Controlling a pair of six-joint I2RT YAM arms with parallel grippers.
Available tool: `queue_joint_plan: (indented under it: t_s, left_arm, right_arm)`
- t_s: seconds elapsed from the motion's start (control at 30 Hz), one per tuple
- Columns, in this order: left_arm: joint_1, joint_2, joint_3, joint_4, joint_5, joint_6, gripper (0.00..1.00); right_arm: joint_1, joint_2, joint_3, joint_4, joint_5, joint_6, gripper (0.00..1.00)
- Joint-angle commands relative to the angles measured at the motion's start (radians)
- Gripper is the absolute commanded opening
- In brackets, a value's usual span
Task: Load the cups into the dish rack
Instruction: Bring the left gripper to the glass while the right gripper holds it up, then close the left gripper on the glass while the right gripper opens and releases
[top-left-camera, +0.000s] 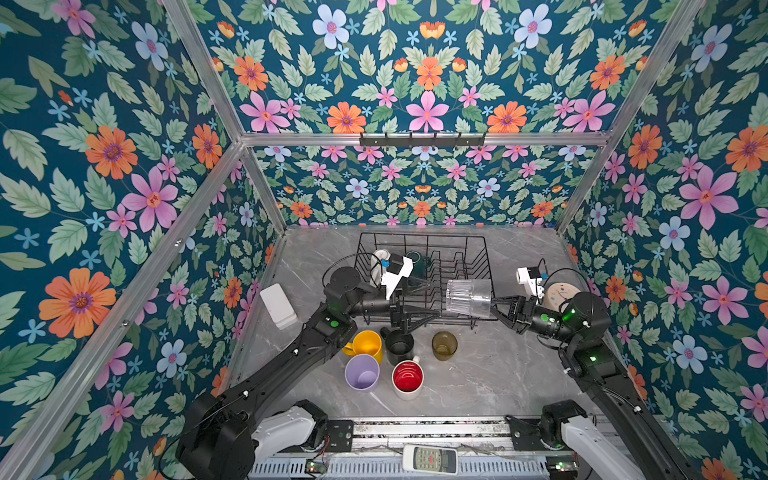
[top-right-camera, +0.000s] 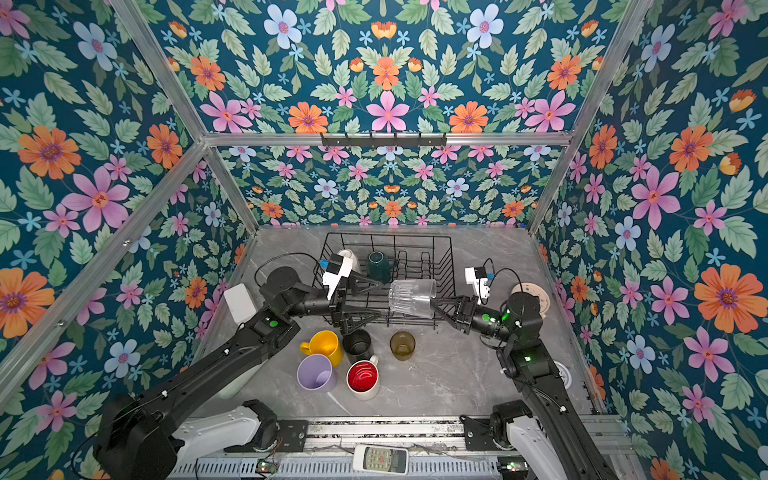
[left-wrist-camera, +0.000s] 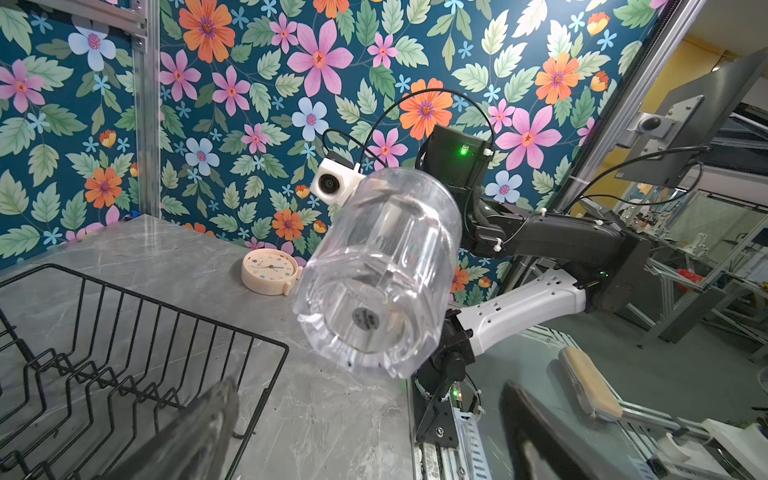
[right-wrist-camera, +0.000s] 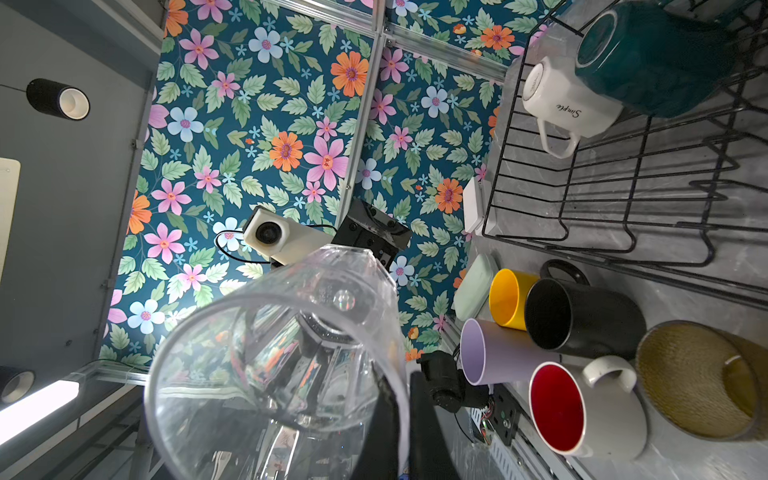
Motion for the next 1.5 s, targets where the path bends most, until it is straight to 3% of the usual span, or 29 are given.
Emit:
queue_joint_plan:
  t_s: [0.0, 1.47]
  left_arm:
    - [0.002, 0.000, 0.004, 0.055, 0.020, -0.010, 1.00]
    - [0.010, 0.057, 0.006, 0.244, 0.078, -0.107, 1.00]
  right_arm:
    - [0.004, 0.007, 0.007, 0.079, -0.015, 0.009, 0.00]
    - [0.270, 0.210, 0.086, 0.251, 0.046, -0.019, 0.00]
